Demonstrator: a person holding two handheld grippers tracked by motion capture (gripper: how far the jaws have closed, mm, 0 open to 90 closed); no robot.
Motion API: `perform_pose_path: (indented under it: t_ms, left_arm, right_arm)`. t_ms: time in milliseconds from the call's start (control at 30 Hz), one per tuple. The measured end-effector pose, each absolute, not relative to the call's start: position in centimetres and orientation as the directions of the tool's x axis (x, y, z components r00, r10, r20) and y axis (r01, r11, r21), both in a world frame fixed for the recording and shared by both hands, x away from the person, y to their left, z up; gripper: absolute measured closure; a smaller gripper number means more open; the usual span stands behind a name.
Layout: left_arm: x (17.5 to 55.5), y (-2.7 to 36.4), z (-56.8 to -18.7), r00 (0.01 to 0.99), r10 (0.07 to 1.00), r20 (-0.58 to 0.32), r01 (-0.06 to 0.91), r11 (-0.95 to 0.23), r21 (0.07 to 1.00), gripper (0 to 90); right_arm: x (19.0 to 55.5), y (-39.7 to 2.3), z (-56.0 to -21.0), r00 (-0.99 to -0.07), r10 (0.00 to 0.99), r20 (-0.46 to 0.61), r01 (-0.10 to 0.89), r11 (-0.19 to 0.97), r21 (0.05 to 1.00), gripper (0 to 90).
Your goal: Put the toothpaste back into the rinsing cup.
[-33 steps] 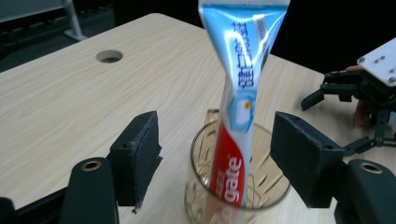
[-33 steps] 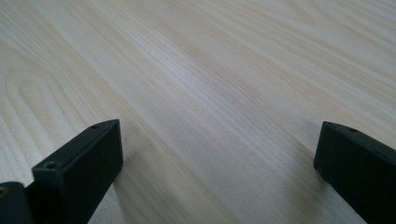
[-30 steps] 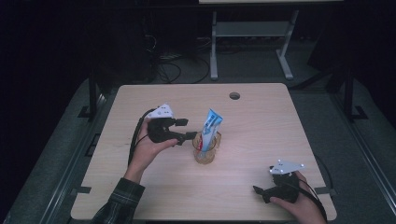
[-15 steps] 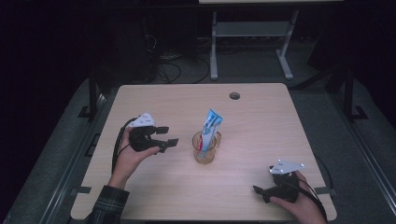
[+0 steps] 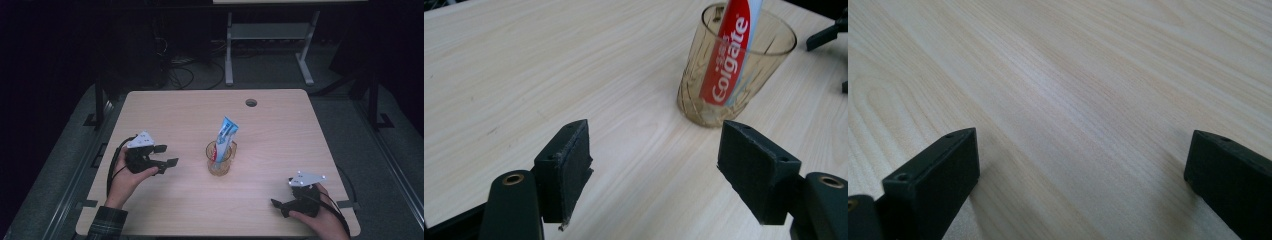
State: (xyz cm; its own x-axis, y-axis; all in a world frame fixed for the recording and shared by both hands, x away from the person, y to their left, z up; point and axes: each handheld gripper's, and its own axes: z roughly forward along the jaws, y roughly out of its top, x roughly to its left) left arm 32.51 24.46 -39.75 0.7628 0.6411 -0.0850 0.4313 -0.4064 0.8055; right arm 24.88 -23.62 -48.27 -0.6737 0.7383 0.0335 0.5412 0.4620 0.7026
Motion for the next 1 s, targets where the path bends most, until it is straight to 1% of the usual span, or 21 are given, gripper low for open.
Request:
perform_pose_path:
  t_ms: [433,633,1000]
  left_arm:
    - [30.2,26.0,-42.4,0.719,0.691,-0.08,0.499,-0.432,0.751,26.7]
    - [29.1,26.6,-43.8,0.69,0.723,-0.043,0.533,-0.467,0.705,24.8]
    - [27.7,27.1,-45.8,0.669,0.743,0.001,0.562,-0.506,0.654,23.6]
  right_arm:
    - [24.8,-23.6,-48.3,-0.673,0.739,0.034,0.542,0.461,0.702,0.5]
    - [24.8,-23.6,-48.3,-0.673,0.739,0.034,0.542,0.461,0.702,0.6]
    - [24.8,-23.6,-48.3,-0.672,0.74,0.035,0.543,0.46,0.702,0.5]
